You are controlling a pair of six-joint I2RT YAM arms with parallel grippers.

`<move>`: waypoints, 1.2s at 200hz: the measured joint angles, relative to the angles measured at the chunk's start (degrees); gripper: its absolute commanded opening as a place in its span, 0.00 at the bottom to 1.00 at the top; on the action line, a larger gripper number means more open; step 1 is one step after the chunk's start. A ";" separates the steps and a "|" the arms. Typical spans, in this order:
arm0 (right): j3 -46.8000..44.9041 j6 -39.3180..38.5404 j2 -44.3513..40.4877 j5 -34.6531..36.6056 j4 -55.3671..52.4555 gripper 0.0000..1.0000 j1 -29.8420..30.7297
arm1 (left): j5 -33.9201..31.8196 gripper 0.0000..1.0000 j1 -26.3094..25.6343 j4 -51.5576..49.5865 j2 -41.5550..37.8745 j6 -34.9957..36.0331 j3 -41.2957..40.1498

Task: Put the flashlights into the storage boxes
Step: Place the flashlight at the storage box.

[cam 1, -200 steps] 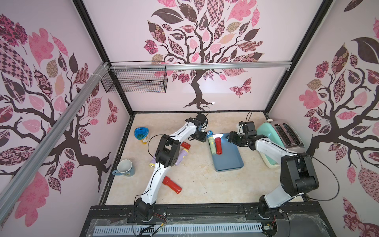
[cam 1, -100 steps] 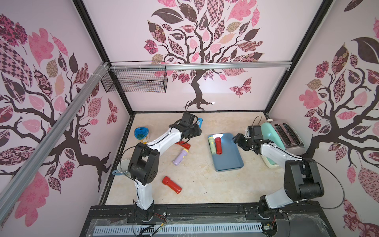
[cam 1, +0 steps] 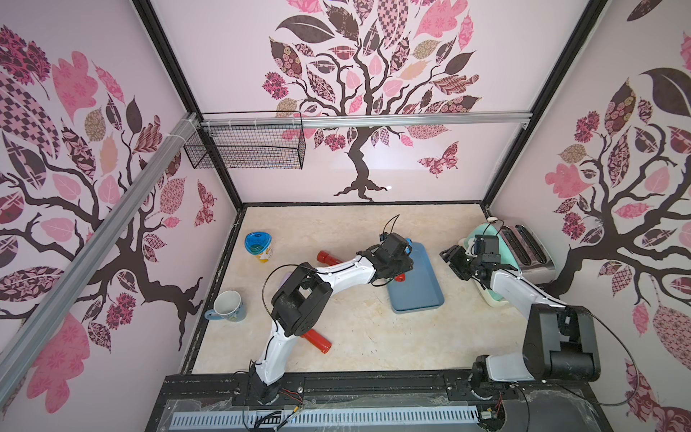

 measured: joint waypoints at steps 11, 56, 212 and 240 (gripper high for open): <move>0.00 -0.15 -0.11 0.17 -0.02 0.63 -0.20 | -0.72 0.39 -0.02 -0.17 0.72 -0.85 1.03; -0.07 -0.39 -0.11 0.20 -0.20 0.62 -0.31 | -3.08 0.42 -1.62 -1.42 2.78 -1.81 3.87; -2.10 -0.59 0.42 -2.71 1.97 0.59 -0.31 | -3.37 0.75 -2.64 -1.99 4.79 -0.90 7.02; -3.76 -0.59 0.42 -3.21 2.34 0.57 0.55 | -4.59 0.73 -2.43 -1.77 -1.01 0.72 3.02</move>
